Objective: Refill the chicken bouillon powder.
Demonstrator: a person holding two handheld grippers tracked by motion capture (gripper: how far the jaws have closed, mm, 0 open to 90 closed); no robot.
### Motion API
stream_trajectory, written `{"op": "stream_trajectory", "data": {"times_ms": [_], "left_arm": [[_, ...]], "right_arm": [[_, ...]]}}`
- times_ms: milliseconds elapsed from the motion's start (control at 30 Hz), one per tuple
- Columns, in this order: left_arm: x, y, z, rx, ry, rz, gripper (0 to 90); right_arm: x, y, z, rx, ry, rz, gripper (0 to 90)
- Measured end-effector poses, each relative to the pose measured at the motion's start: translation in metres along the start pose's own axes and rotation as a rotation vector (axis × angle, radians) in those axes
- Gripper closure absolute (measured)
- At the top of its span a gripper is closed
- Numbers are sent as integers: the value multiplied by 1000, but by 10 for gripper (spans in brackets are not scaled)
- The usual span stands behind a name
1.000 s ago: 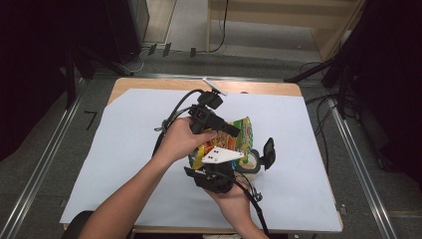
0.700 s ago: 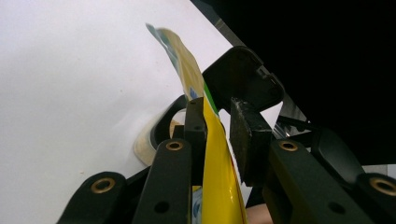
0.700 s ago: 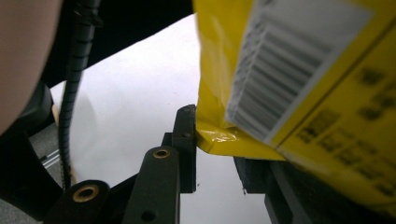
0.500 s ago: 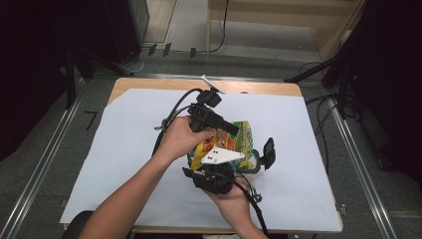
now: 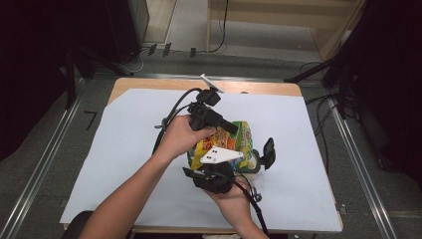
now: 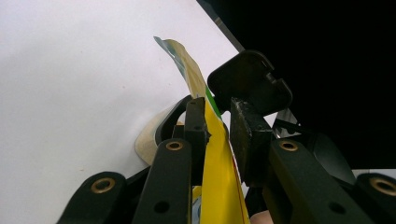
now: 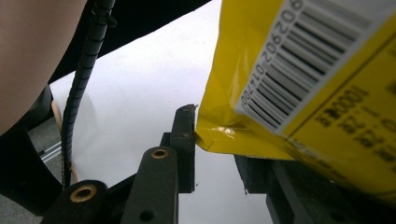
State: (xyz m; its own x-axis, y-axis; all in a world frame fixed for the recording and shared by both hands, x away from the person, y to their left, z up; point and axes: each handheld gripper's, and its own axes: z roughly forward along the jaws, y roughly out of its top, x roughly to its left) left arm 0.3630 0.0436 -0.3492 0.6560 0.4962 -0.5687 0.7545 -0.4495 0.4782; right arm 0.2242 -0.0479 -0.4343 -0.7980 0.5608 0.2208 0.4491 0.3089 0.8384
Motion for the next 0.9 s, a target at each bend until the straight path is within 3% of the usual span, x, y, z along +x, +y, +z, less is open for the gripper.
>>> {"op": "stream_trajectory", "data": {"times_ms": [333,900], "left_arm": [[-9,0,-1,-6,18,29,772],[-12,9,4,29,27,27,772]], "right_arm": [[-2,-1,1,-17,3,13,725],[-5,0,-3,-37,7,33,724]]}}
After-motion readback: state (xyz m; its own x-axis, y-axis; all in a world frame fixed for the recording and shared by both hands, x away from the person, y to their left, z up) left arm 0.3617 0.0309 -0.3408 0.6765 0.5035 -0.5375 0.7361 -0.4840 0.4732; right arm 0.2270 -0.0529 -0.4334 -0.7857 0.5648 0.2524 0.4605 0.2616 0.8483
